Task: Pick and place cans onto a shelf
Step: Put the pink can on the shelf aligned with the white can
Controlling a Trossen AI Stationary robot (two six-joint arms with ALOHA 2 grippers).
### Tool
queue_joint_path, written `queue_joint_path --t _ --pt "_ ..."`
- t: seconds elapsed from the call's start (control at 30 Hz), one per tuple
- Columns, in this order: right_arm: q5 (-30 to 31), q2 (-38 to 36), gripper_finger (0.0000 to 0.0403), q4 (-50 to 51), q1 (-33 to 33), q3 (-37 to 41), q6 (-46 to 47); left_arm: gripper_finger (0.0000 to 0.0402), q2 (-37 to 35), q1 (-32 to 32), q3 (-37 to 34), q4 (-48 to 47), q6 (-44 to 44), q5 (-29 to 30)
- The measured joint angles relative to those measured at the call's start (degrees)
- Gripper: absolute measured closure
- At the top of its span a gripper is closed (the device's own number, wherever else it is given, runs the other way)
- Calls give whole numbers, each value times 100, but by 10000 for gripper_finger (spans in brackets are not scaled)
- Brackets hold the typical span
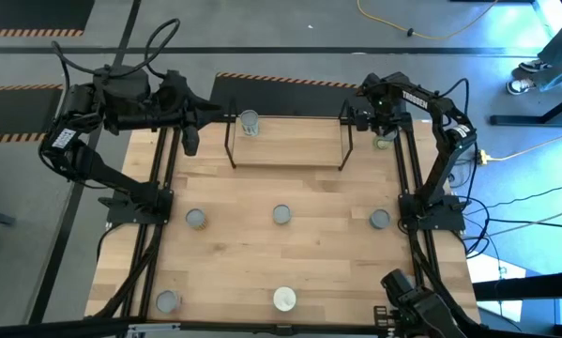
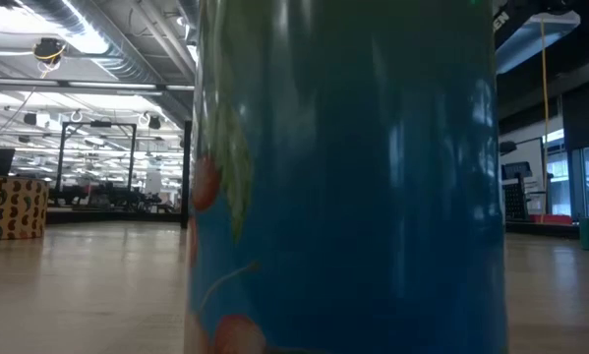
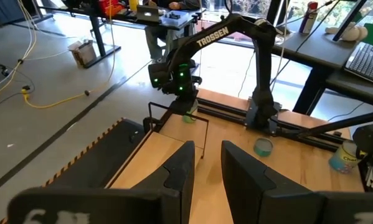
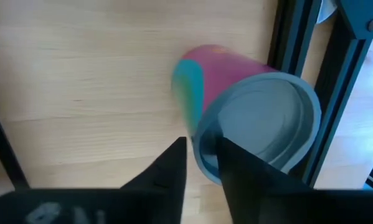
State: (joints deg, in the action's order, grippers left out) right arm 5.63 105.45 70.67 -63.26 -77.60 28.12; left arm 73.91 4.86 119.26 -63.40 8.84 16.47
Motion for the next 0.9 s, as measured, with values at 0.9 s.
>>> queue_joint_path --t 0.9 --pt "67 -155 397 641 134 -1196 -662 329 0 -1 0 2 -46 0"
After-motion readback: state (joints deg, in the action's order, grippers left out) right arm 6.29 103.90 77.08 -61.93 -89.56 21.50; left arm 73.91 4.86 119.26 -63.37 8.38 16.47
